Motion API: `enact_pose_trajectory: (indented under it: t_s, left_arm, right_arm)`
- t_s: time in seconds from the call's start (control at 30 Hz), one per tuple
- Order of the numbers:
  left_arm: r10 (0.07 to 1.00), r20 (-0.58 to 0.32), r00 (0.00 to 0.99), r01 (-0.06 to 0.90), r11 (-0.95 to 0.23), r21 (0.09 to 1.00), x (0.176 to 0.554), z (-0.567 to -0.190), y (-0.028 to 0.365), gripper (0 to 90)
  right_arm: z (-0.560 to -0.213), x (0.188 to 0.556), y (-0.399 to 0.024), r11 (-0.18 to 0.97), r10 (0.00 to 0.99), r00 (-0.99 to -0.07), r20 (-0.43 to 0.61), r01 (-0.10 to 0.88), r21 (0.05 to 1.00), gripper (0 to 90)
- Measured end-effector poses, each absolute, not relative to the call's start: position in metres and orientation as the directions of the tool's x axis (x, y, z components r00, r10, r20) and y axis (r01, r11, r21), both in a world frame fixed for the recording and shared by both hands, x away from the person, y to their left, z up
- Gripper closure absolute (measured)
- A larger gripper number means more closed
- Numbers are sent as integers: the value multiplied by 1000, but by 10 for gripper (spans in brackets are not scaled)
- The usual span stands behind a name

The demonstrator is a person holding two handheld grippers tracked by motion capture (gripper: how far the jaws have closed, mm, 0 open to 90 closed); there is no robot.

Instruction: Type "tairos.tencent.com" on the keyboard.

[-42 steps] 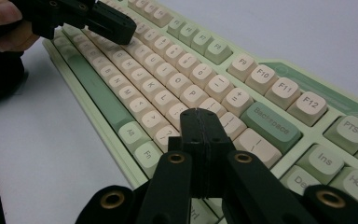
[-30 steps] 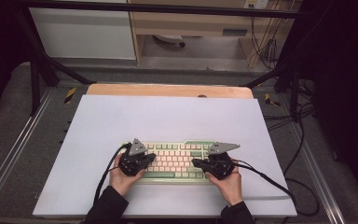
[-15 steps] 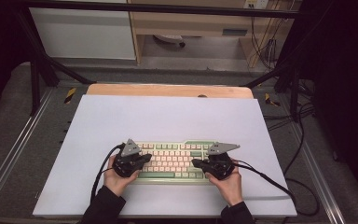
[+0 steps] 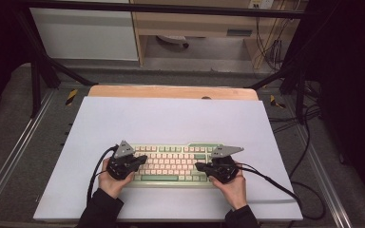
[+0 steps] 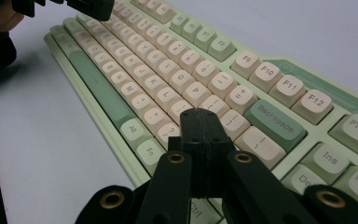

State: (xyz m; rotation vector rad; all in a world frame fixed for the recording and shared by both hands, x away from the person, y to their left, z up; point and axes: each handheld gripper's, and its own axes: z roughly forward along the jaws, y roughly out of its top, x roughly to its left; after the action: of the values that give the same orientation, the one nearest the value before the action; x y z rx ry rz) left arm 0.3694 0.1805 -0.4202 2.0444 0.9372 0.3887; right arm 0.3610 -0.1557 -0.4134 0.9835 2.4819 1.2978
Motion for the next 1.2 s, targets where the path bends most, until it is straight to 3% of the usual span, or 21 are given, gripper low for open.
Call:
enact_pose_trajectory:
  t_s: [1.2]
  left_arm:
    - [747,-39,663,486,-390,782,372,-427,180,900]
  right_arm:
    - [-413,361,-156,405,624,-769,139,470,784,900]
